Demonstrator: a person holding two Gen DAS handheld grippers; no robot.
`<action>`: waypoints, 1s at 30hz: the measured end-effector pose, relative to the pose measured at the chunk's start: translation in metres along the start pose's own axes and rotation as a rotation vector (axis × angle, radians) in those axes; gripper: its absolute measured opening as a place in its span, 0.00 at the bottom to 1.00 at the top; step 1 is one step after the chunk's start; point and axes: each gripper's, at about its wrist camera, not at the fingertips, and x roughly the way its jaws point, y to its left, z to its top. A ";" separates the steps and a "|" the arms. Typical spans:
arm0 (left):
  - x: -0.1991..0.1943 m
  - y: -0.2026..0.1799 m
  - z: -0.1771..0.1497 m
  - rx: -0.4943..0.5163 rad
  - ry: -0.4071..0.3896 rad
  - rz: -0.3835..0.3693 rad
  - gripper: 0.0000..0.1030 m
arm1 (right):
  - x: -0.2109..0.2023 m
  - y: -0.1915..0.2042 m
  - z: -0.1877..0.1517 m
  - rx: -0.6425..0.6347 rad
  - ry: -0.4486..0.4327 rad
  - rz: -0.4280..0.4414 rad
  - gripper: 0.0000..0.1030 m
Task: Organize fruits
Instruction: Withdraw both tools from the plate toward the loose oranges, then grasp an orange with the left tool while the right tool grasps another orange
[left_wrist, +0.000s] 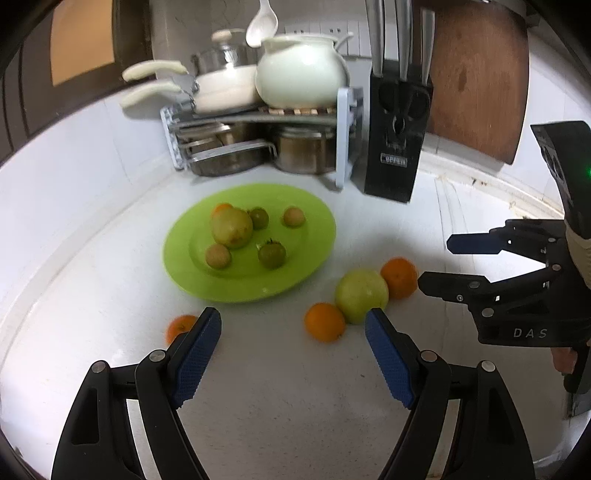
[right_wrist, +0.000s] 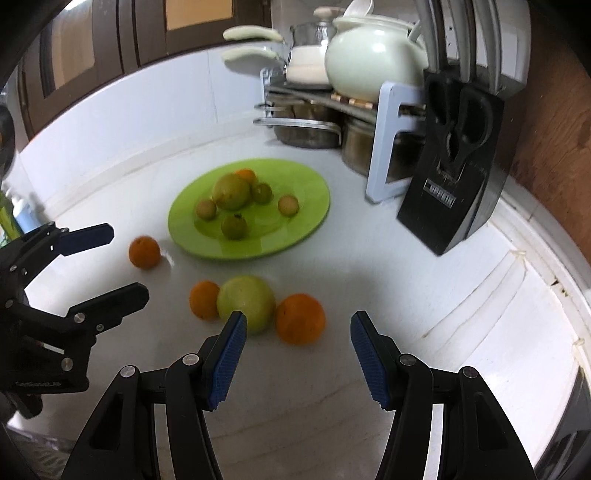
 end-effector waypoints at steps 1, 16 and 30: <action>0.005 0.000 -0.001 0.000 0.014 -0.009 0.78 | 0.002 0.000 -0.001 -0.002 0.006 0.001 0.57; 0.053 -0.006 -0.008 0.066 0.122 -0.091 0.71 | 0.037 -0.003 -0.011 -0.018 0.091 -0.003 0.57; 0.065 -0.007 0.000 0.069 0.127 -0.159 0.52 | 0.048 -0.004 -0.002 -0.020 0.083 0.021 0.57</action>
